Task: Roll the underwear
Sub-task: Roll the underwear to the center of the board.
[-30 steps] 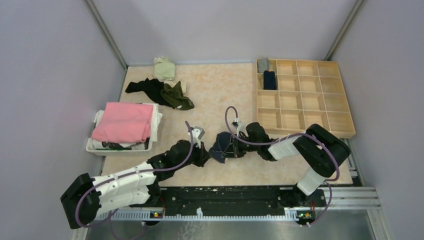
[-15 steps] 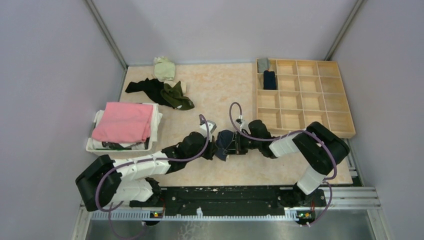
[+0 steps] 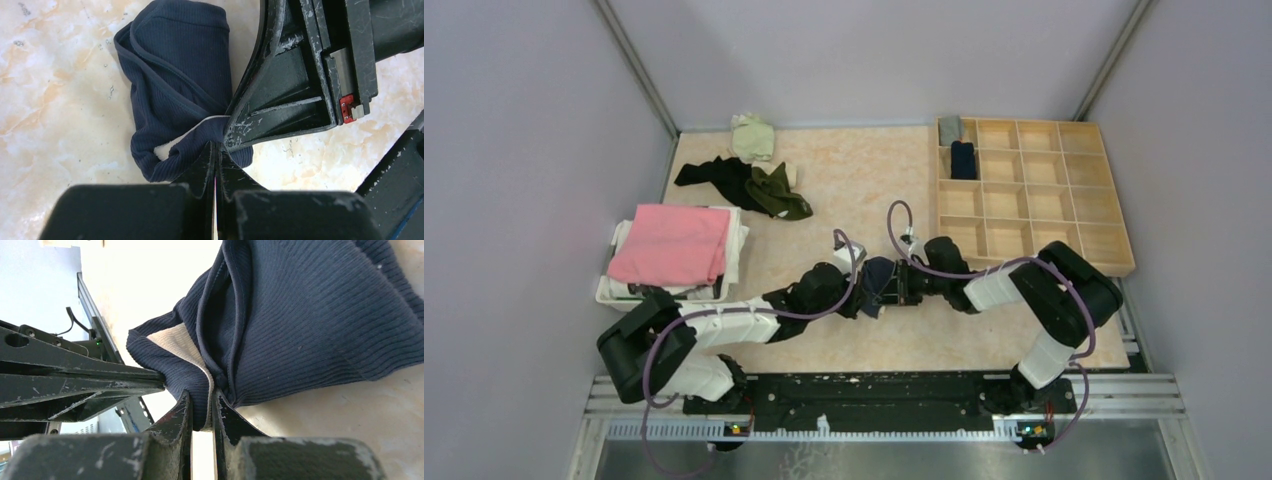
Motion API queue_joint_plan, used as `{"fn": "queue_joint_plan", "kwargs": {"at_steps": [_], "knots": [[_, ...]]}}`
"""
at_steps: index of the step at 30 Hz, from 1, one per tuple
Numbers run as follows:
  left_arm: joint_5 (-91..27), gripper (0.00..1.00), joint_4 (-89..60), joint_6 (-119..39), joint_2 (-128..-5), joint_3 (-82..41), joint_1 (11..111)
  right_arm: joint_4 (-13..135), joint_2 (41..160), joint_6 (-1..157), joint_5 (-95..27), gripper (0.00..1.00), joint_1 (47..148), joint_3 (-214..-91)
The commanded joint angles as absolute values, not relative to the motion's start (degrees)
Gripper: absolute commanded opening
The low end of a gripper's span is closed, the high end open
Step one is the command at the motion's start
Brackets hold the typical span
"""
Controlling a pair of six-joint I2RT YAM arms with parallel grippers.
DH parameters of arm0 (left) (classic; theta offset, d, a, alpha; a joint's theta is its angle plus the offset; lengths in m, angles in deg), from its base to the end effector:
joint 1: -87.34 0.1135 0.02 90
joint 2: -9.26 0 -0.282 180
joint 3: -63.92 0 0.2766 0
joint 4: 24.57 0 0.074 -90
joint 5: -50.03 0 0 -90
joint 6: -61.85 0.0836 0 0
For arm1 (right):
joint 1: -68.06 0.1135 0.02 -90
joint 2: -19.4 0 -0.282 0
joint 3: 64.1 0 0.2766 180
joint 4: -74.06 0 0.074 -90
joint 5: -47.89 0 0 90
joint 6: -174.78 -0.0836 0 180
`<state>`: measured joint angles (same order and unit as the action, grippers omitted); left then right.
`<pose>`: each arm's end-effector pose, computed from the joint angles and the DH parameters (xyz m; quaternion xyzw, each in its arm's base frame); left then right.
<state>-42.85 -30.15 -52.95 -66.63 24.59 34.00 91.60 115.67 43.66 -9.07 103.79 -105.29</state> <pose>0.1875 -0.2449 0.1412 0.2024 0.8462 -0.2934 0.3961 0.2359 0.2258 0.0792 -0.0851 0.8650 0.4632 0.1734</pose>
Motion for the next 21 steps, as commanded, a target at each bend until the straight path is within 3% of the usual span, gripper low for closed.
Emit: {"fn": "queue_joint_plan", "kwargs": {"at_steps": [1,11,21], "knots": [[-43.76,0.00,-34.96,-51.77,-70.81,22.42,33.82,78.05,120.15,48.19,-20.07,0.11,101.64,-103.22],[-46.87,0.00,-37.22,-52.98,-77.72,22.23,33.90,75.03,115.52,48.70,-20.14,0.22,101.22,-103.42],[-49.02,0.00,-41.24,-56.36,-82.89,25.38,33.99,63.46,98.43,50.79,-28.64,0.38,101.12,-104.96]]}}
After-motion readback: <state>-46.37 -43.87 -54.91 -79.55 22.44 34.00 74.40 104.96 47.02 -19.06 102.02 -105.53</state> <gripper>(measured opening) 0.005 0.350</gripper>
